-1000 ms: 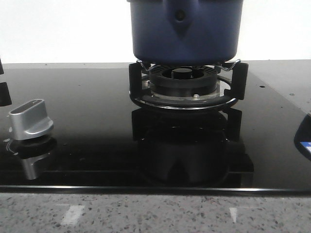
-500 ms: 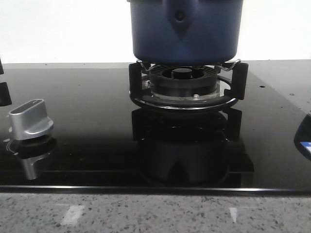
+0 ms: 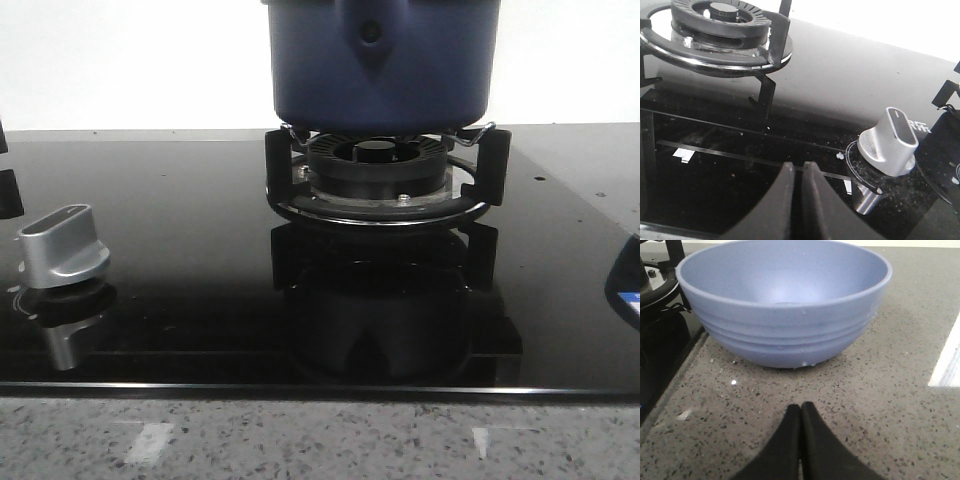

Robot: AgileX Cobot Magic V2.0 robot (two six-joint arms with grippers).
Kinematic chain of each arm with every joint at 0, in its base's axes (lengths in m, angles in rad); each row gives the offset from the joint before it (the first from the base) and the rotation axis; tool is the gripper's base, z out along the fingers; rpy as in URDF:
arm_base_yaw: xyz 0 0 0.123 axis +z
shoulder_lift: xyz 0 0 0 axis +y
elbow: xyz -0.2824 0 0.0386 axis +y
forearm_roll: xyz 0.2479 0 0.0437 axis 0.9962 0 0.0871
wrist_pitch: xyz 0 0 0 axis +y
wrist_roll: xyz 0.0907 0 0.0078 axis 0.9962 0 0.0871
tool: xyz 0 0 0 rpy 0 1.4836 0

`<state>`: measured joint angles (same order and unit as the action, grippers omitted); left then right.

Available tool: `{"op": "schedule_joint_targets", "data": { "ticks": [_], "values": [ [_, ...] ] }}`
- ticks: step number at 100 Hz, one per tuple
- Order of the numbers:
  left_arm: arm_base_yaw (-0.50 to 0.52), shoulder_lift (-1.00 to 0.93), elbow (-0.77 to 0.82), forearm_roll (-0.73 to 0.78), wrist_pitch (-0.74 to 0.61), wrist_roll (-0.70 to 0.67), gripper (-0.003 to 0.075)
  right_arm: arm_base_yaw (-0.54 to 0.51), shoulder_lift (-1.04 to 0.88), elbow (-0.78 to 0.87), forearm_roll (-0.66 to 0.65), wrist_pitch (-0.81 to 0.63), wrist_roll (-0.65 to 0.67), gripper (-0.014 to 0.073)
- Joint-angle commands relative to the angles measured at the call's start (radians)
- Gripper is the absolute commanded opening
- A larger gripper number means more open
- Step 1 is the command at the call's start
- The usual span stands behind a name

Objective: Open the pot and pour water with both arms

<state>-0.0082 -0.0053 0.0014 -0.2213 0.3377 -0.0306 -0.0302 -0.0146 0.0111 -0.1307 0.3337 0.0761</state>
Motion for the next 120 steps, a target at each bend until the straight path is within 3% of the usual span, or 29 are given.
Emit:
{"op": "schedule_joint_targets", "data": {
  "ticks": [1,73,95,105,120],
  "values": [
    [0.001,-0.026,0.031,-0.013,-0.036,-0.007,-0.0020,-0.007,-0.013,0.025,0.005,-0.027,-0.007,-0.0074],
    [0.001,-0.026,0.031,0.002,-0.036,-0.007,-0.0020,-0.007,-0.013,0.025,-0.011,-0.049,-0.007,-0.0074],
    [0.001,-0.026,0.031,0.002,-0.036,-0.007,-0.0020,-0.007,-0.013,0.025,0.007,-0.317,-0.007,-0.0074],
    [0.001,-0.026,0.031,0.026,-0.048,-0.005,-0.0020,-0.007,-0.013,0.025,0.089,-0.461,0.006,-0.0074],
    [0.001,-0.026,0.031,-0.003,-0.223,-0.005,-0.0020,-0.007,-0.013,0.025,0.234,-0.526,0.006,-0.0074]
  ]
}}
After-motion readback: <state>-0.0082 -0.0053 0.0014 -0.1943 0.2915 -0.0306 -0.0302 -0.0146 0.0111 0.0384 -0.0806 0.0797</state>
